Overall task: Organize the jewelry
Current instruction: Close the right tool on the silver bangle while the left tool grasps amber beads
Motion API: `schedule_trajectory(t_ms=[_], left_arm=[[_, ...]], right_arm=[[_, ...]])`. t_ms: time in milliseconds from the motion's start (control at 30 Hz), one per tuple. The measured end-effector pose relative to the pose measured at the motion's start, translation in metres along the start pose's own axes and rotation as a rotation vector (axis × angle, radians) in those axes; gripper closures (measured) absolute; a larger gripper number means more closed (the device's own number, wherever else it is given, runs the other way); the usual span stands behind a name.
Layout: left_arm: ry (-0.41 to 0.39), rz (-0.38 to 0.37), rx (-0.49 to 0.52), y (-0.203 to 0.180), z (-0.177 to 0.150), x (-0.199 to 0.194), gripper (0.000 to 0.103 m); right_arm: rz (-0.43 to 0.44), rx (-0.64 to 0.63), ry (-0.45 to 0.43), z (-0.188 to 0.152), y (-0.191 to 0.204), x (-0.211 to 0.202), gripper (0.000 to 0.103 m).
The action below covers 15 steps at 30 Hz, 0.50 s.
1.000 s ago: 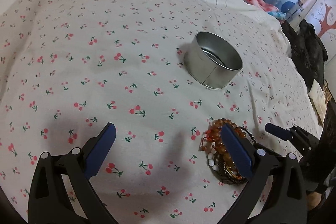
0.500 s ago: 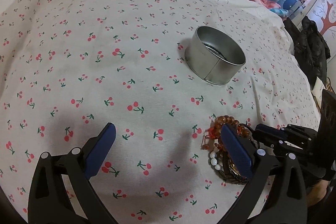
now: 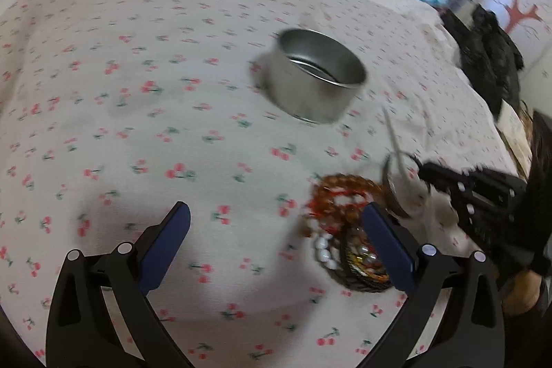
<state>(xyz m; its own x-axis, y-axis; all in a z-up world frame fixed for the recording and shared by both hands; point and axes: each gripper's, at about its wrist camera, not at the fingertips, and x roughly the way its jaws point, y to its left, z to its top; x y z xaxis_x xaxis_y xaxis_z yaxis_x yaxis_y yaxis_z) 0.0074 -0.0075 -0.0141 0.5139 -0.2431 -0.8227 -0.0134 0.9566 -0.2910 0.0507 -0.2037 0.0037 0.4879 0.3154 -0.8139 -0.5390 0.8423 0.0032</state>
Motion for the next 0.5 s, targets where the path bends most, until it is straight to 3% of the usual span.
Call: schedule_trajectory(t_ms=[133, 233, 367, 433, 467, 500], left_arm=[[-0.007, 0.016, 0.105, -0.027, 0.002, 0.013, 0.007], [0.017, 0.019, 0.131, -0.035, 0.010, 0.025, 0.006], [0.109, -0.110, 0.046, -0.025, 0.023, 0.041, 0.007], [0.124, -0.124, 0.045, -0.027, 0.027, 0.044, 0.007], [0.127, -0.135, 0.039, -0.028, 0.028, 0.046, 0.006], [0.136, -0.147, 0.029, -0.028, 0.031, 0.049, 0.007]], right_arm=[[-0.046, 0.037, 0.024, -0.002, -0.014, 0.006, 0.099], [-0.045, 0.074, 0.038, -0.005, -0.023, 0.008, 0.099], [-0.013, 0.137, 0.064, -0.008, -0.033, 0.014, 0.098], [-0.014, 0.133, 0.076, -0.008, -0.031, 0.018, 0.083], [-0.010, 0.128, 0.078, -0.008, -0.028, 0.020, 0.059], [-0.009, 0.123, 0.080, -0.008, -0.026, 0.021, 0.053]])
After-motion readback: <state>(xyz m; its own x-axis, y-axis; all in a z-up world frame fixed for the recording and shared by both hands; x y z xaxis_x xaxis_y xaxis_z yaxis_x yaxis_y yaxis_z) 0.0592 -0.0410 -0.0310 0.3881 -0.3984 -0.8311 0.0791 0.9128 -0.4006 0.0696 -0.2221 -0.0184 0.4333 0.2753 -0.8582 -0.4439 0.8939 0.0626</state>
